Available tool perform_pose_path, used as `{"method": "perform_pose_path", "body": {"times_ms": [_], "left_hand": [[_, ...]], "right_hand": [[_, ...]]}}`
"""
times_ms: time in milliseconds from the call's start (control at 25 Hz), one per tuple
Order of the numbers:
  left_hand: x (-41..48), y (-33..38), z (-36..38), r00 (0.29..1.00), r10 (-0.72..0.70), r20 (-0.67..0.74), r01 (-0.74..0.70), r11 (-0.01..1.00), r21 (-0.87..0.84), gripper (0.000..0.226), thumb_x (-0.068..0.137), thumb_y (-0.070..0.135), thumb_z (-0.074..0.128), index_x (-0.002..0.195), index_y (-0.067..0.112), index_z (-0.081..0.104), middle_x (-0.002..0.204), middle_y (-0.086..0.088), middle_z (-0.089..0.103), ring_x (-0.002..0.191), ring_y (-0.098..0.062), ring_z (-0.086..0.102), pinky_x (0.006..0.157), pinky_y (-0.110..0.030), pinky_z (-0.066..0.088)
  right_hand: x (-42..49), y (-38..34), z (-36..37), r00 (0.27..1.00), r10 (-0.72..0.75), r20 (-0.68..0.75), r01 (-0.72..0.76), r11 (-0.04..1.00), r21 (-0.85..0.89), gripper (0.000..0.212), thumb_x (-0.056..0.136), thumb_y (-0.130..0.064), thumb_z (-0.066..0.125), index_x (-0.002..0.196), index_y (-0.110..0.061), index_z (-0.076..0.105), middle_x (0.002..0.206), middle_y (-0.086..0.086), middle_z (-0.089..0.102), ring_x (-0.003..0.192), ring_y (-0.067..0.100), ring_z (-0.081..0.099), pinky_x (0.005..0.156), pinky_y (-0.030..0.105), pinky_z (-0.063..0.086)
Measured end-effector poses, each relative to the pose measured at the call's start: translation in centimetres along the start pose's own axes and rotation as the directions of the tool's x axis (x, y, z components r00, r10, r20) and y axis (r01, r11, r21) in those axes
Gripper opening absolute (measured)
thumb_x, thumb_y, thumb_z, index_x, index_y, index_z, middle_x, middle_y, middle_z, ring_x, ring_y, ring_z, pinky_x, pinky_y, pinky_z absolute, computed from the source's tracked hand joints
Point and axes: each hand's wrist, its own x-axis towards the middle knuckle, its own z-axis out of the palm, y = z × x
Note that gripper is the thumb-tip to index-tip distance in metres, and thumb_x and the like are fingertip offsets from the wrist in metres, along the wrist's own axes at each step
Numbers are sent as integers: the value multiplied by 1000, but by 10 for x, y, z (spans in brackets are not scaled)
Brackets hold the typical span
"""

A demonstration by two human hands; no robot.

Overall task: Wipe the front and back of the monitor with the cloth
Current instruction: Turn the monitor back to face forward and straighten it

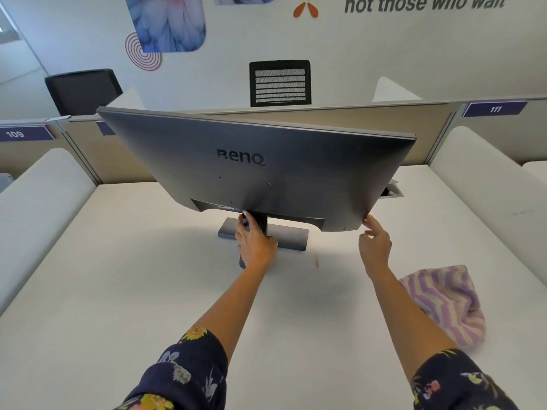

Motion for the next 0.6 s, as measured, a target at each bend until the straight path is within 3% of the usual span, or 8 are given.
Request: {"method": "perform_pose_path", "body": {"times_ms": [200, 400, 600], "left_hand": [[-8, 1, 4, 999, -4, 42, 5, 1000, -29, 87, 91, 19, 65, 155, 17, 6, 163, -3, 2, 145, -34, 21, 115, -49, 30], [-10, 0, 8, 994, 33, 100, -37, 998, 41, 92, 92, 21, 64, 155, 16, -4, 163, -1, -14, 150, -30, 8, 115, -48, 27], [-8, -3, 4, 986, 46, 162, -57, 996, 66, 96, 92, 19, 64, 154, 17, -8, 161, 1, -19, 149, -29, 12, 113, -54, 32]], "right_hand": [[4, -3, -6, 999, 15, 47, -16, 999, 30, 57, 86, 14, 40, 133, -15, 58, 135, 5, 59, 124, 25, 51, 100, 43, 49], [0, -4, -7, 1000, 8, 12, -8, 1000, 23, 55, 86, 13, 39, 129, -12, 62, 130, 6, 62, 116, 26, 56, 91, 33, 49], [-11, 3, -14, 1000, 0, -29, 0, 1000, 8, 50, 89, 12, 39, 126, -12, 65, 129, 7, 64, 117, 28, 59, 100, 46, 50]]}}
